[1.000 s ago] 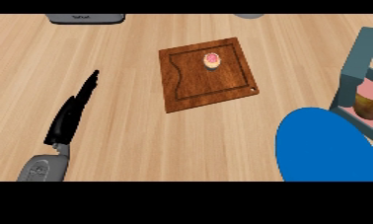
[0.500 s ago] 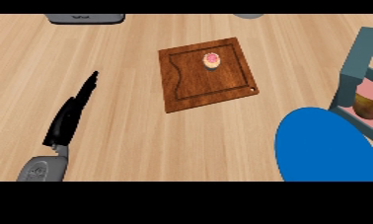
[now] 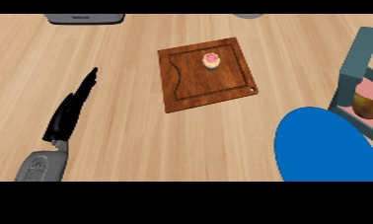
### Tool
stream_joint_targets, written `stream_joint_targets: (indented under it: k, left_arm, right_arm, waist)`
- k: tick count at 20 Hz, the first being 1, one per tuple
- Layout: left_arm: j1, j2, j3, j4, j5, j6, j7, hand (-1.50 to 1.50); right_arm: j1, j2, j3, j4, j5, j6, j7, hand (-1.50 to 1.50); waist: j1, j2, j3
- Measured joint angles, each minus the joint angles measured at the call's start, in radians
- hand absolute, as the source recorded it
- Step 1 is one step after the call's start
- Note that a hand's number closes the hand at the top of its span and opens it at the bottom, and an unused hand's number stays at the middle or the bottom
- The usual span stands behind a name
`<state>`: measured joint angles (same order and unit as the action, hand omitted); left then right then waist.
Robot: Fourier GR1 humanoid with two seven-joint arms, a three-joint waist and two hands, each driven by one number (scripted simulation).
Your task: Pick the pear from the cutting board and place it in the cardboard box
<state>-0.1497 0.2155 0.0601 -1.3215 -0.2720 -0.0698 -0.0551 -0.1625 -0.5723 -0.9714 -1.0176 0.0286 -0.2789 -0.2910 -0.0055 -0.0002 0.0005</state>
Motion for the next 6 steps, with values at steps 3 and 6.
stream_joint_targets:
  k: [3,6]
  left_arm:
    - [0.020,-0.011,-0.010,-0.028,-0.010,0.004,0.006,0.00]
    - [0.037,-0.010,-0.009,-0.046,-0.009,-0.004,0.007,0.00]
  right_arm:
    - [0.032,-0.029,-0.020,0.083,-0.034,0.028,-0.081,-1.50]
    - [0.070,-0.055,-0.032,0.151,-0.061,0.061,-0.144,-1.50]
  waist:
    - [0.003,0.000,0.000]
    - [0.004,0.000,0.000]
